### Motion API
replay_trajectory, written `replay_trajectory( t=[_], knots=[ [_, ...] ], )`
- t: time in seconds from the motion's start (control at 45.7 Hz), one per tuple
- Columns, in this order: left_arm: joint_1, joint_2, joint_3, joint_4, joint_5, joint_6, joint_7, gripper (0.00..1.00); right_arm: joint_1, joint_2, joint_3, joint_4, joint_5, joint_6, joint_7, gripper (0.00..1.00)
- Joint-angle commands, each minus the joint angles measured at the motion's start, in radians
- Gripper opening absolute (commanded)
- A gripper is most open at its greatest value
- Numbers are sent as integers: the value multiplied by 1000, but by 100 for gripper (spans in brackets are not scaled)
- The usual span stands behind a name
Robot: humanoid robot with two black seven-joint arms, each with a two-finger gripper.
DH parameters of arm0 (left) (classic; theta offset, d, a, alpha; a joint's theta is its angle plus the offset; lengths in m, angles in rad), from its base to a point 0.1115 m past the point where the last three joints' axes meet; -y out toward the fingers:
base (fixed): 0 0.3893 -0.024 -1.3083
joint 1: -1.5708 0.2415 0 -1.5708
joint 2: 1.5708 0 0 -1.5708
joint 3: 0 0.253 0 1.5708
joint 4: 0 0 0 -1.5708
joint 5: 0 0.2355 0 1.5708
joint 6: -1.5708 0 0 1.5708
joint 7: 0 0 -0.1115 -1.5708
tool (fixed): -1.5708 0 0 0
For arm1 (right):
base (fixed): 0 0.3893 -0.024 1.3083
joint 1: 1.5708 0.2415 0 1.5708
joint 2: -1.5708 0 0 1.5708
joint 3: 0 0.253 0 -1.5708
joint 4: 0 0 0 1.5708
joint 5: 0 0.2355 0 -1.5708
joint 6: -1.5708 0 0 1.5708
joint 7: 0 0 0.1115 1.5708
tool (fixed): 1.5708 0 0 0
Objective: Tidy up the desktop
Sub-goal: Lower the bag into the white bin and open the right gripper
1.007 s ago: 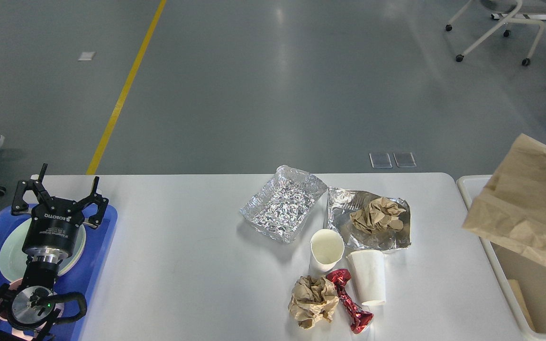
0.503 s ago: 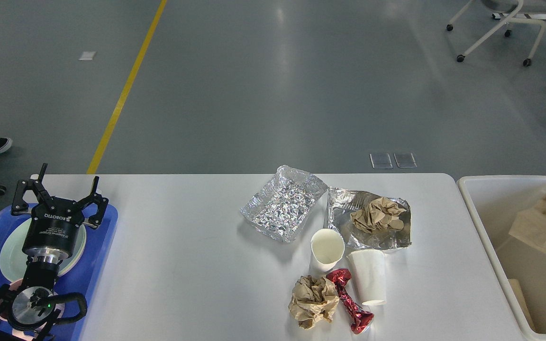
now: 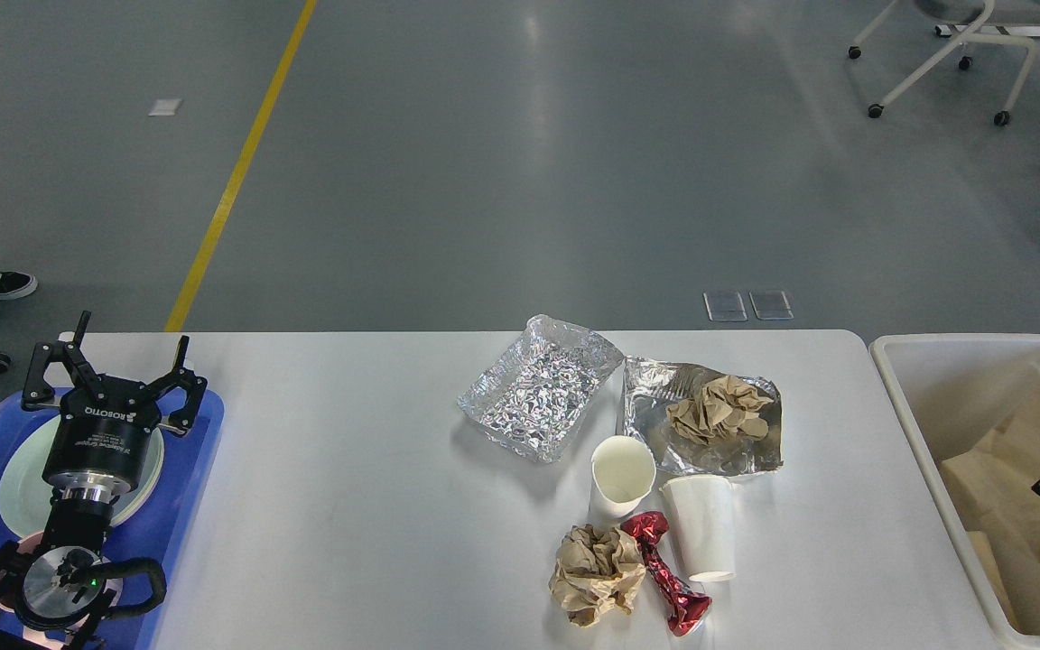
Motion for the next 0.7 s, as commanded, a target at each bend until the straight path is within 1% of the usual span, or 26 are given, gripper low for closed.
replay_trajectory(
  t=[0.0,0.153,0.525,0.547,0.569,0.591,0.635,0.657,0.679],
  knots=[
    [0,0,0,0,0,0,0,96,-49,45,18,-31,0,-37,-7,0],
    [0,0,0,0,0,0,0,96,-73,81,21,-31,0,-55,-8,0],
    [0,0,0,0,0,0,0,96,-84,100,21,-25,3,-61,-8,0],
    [0,0,0,0,0,0,0,96,-84,100,21,-25,3,-64,-7,7],
    [0,0,0,0,0,0,0,96,-84,98,23,-25,3,-72,-7,20],
    [0,0,0,0,0,0,0,96,-83,95,21,-25,3,-78,-7,39],
    [0,0,0,0,0,0,0,96,-80,89,20,-25,3,-89,-7,82],
    [0,0,0,0,0,0,0,96,-78,89,20,-25,3,-95,-5,99],
    [0,0,0,0,0,0,0,96,-75,89,20,-25,3,-97,-5,100]
  ],
)
